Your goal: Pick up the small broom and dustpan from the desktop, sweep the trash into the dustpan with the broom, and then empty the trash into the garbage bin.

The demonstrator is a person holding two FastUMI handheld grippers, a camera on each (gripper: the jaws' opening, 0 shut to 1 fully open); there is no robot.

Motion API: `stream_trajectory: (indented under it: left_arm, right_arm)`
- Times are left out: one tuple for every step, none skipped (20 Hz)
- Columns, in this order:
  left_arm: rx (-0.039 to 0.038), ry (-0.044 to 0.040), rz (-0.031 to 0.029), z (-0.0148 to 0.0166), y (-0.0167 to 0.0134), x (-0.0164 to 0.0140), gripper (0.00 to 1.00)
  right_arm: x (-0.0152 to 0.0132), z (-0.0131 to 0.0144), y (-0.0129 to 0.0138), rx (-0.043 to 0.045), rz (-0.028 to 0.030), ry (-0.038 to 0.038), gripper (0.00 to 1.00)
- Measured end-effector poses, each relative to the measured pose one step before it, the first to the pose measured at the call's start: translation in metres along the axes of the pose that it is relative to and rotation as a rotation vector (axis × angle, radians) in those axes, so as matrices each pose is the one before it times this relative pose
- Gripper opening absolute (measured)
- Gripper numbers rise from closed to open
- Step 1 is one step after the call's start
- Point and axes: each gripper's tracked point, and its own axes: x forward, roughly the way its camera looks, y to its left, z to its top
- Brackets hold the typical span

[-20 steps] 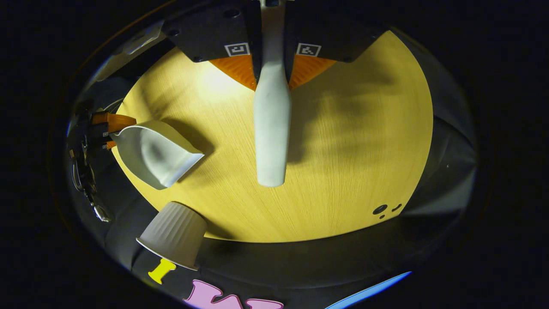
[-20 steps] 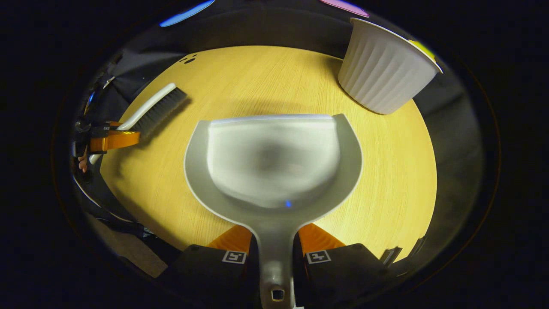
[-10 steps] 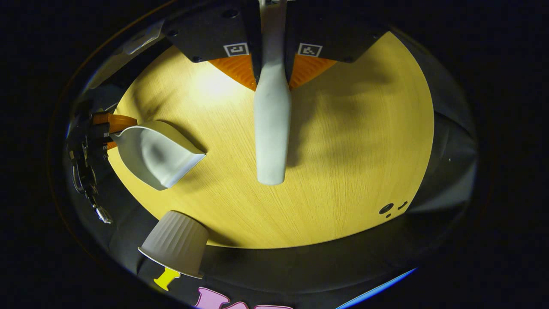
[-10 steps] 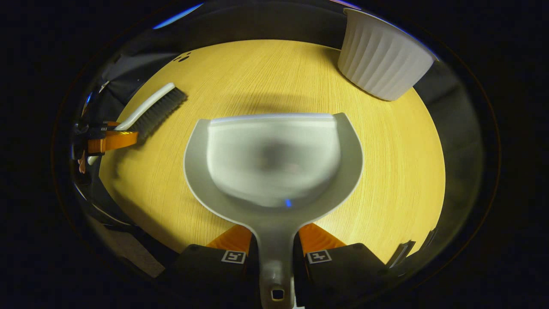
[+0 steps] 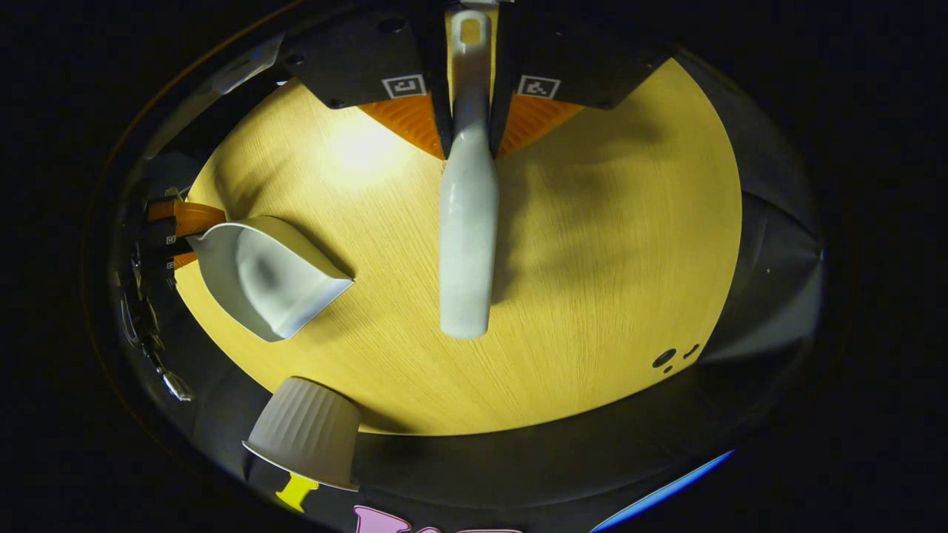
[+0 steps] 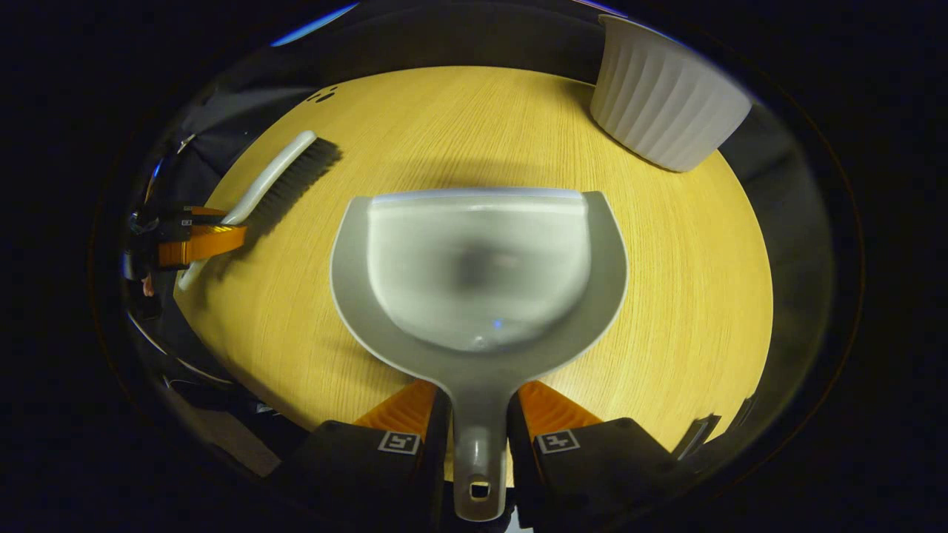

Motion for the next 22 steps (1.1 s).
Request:
stream_trajectory:
  left_arm:
    - [0.00259,-0.00458,0.00931,0.00002,0.00057,-0.00348,0.3]
    - [0.00071,-0.00365,0.01032,0.00012,0.00162,-0.00355,0.32]
    - [-0.00055,-0.00644,0.01337,-0.00028,0.00278,-0.0044,0.29]
    - [-0.00197,-0.00868,0.01121,0.00083,0.00096,-0.005,0.33]
    - [-0.00546,-0.00872,0.00733,0.00074,0.00004,-0.00483,0.32]
    - [-0.01032,-0.0092,0.00652,0.00088,-0.00013,-0.00516,0.33]
    - [-0.01326,-0.00778,0.00438,-0.00018,-0.00014,-0.00618,0.33]
    - [-0.01593,-0.01194,0.00542,0.00089,-0.00067,-0.00792,0.29]
    - [-0.01533,-0.01715,0.0082,0.00269,-0.00019,-0.00915,0.29]
    - [-0.01392,-0.02434,0.01088,0.00573,-0.00025,-0.00887,0.33]
    - [-0.0133,-0.03023,0.012,0.00728,-0.0018,-0.01041,0.33]
    - [-0.01273,-0.03518,0.01449,0.00938,-0.00193,-0.01037,0.33]
    - [-0.01407,-0.03761,0.01541,0.01192,-0.00251,-0.01162,0.33]
    - [-0.01763,-0.04327,0.01422,0.01439,-0.00437,-0.0109,0.33]
    - [-0.02168,-0.0487,0.0152,0.01468,-0.00603,-0.01023,0.33]
    - [-0.02568,-0.04996,0.01759,0.01696,-0.00723,-0.00888,0.33]
    - [-0.0275,-0.0506,0.01826,0.01502,-0.0072,-0.00995,0.33]
    - [-0.02604,-0.04863,0.01401,0.0124,-0.00516,-0.00894,0.33]
    - [-0.02141,-0.04519,0.01083,0.0144,-0.0082,-0.00833,0.33]
    - [-0.021,-0.04427,0.00576,0.01216,-0.01125,-0.00718,0.33]
    - [-0.01672,-0.04471,-0.00022,0.01208,-0.01325,-0.00916,0.29]
    - [-0.01161,-0.04254,0.00385,0.0097,-0.00961,-0.00835,0.33]
  right_arm:
    - [-0.00281,0.00054,0.00065,0.00267,0.00648,-0.00057,0.42]
    - [-0.0045,-0.00039,0.00051,0.00469,0.0086,-0.00591,0.42]
    - [-0.00599,0.00063,0.00072,0.00451,0.01224,-0.00727,0.42]
    - [-0.0074,0.00159,0.00059,0.002,0.01073,-0.01033,0.42]
    - [-0.00844,0.00243,-0.00111,-0.00016,0.00989,-0.01383,0.42]
    - [-0.01011,0.00346,0.00001,0.00024,0.00819,-0.01831,0.47]
    - [-0.00945,0.00527,-0.00019,0.00051,0.00854,-0.02163,0.42]
    - [-0.0113,0.00479,-0.00095,-0.00103,0.00856,-0.02496,0.42]
    - [-0.01032,0.0069,0.00009,-0.00179,0.0084,-0.02744,0.44]
    - [-0.01075,0.00951,-0.00065,-0.00477,0.01185,-0.03217,0.42]
    - [-0.00846,0.00992,-0.00099,-0.00437,0.01195,-0.03124,0.42]
    - [-0.00921,0.01067,-0.00045,-0.00504,0.01384,-0.03595,0.47]
    - [-0.0109,0.01495,-0.00016,-0.00397,0.01716,-0.0442,0.42]
    - [-0.01031,0.01346,-0.00335,-0.00893,0.01036,-0.04158,0.41]
    - [-0.00896,0.01265,-0.0038,-0.01321,0.00755,-0.03868,0.41]
    - [-0.0109,0.01328,-0.00441,-0.02741,0.00658,-0.04786,0.41]
    - [-0.00892,0.01112,-0.00501,-0.03034,0.00441,-0.03554,0.41]
    - [-0.0093,0.01093,-0.00653,-0.03507,0.00572,-0.04217,0.4]
    - [-0.00813,0.01174,-0.00407,-0.02957,0.01074,-0.04573,0.4]
    - [-0.00703,0.0074,0.00047,-0.0115,0.01797,-0.04021,0.4]
    - [-0.00501,0.01007,0.00068,-0.01132,0.02285,-0.04577,0.4]
    - [-0.0062,0.01118,-0.00296,-0.01289,0.01161,-0.04741,0.4]
